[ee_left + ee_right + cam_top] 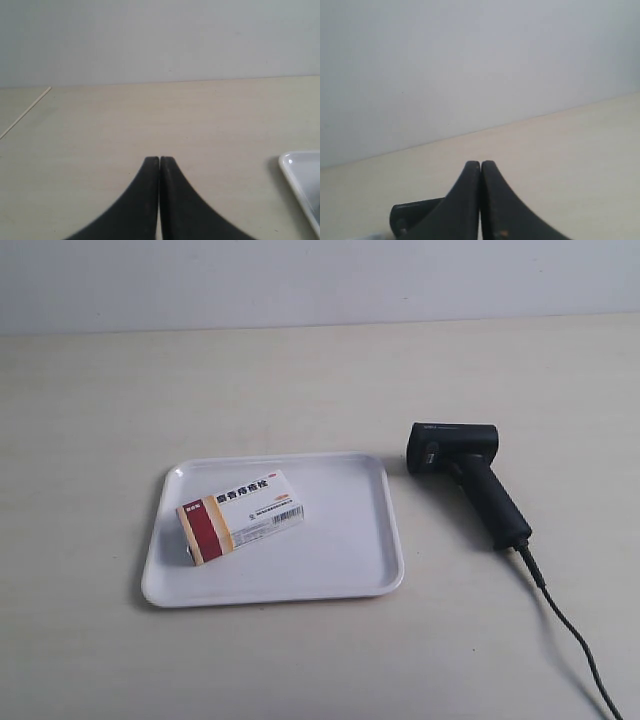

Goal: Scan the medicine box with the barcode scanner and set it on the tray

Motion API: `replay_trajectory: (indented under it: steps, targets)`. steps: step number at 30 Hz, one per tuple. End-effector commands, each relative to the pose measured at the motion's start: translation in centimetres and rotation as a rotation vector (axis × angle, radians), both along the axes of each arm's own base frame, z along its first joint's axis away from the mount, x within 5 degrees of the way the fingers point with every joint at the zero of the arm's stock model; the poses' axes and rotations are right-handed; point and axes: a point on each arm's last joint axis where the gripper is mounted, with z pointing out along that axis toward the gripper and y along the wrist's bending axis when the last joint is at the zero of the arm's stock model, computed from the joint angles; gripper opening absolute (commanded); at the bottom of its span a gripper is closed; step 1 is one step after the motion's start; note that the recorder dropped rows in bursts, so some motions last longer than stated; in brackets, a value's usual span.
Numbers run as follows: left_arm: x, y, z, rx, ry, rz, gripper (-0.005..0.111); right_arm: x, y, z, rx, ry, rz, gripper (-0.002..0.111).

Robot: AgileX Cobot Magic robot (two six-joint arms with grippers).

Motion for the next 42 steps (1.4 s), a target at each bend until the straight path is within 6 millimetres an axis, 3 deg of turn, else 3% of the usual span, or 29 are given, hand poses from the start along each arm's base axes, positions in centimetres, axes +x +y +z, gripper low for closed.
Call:
replay_trajectory:
  steps: [1,7,42]
  targets:
    - [-0.04,0.0,0.02,-0.001,-0.006,0.002,0.003,-0.96,-0.72,-0.42,-0.007,0.003,-0.085,0.0]
    - [-0.04,0.0,0.02,-0.001,-0.006,0.002,0.003,-1.77,-0.93,-0.64,-0.062,-0.011,-0.103,0.0]
    - [-0.04,0.0,0.02,-0.001,-0.006,0.002,0.003,-1.79,-0.95,-1.03,-0.059,0.033,-0.105,0.0]
